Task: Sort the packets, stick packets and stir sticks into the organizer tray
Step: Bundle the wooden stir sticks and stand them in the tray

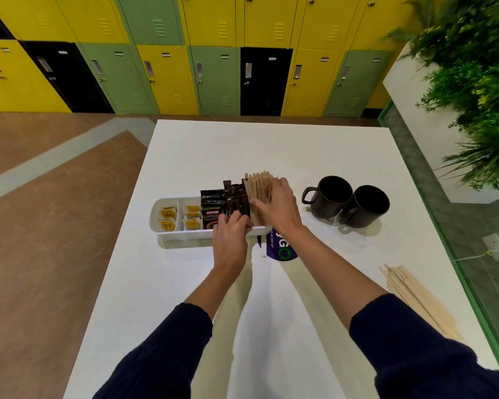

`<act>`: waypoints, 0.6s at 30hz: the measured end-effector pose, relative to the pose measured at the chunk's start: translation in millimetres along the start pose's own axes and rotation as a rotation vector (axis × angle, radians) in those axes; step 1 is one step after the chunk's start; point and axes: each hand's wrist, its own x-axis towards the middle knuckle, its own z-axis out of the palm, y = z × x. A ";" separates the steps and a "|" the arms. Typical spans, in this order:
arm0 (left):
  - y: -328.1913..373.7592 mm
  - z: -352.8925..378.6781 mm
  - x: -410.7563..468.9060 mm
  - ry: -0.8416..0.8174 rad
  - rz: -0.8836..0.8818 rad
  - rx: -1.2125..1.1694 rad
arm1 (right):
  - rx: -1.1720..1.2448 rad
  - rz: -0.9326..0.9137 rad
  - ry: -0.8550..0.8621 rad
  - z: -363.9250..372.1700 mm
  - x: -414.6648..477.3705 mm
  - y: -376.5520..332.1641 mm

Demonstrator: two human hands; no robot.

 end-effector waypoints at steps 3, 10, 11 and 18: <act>0.3 -0.3 0.5 -0.023 -0.015 -0.003 | 0.040 -0.048 0.072 -6.1 4.5 -2.2; 1.4 -2.3 0.8 -0.042 -0.026 -0.034 | 0.102 -0.077 0.033 -4.4 13.0 -2.4; 1.7 -2.8 0.8 -0.042 -0.025 -0.035 | 0.092 -0.074 0.038 -3.7 13.5 -2.0; 1.3 -1.7 1.1 -0.012 -0.018 -0.049 | 0.039 -0.276 0.126 -6.6 12.6 -8.1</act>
